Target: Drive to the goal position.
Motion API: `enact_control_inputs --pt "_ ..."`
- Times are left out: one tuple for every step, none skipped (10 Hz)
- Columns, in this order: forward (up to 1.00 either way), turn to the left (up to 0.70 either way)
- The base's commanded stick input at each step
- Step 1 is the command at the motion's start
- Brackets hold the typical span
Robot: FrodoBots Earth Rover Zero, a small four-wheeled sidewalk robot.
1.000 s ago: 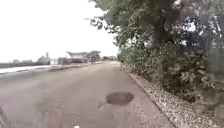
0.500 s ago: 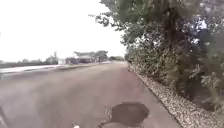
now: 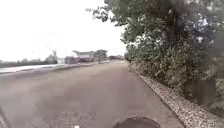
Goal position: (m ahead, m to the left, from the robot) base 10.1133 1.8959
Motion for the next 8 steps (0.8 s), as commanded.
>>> enact_control_inputs --pt "1.0 -0.1" --pt "1.0 -0.1" --pt "1.0 -0.1" --pt "1.0 -0.1" --pt "1.0 -0.08" --pt "1.0 -0.07" --pt "1.0 -0.05" --pt "1.0 -0.04"
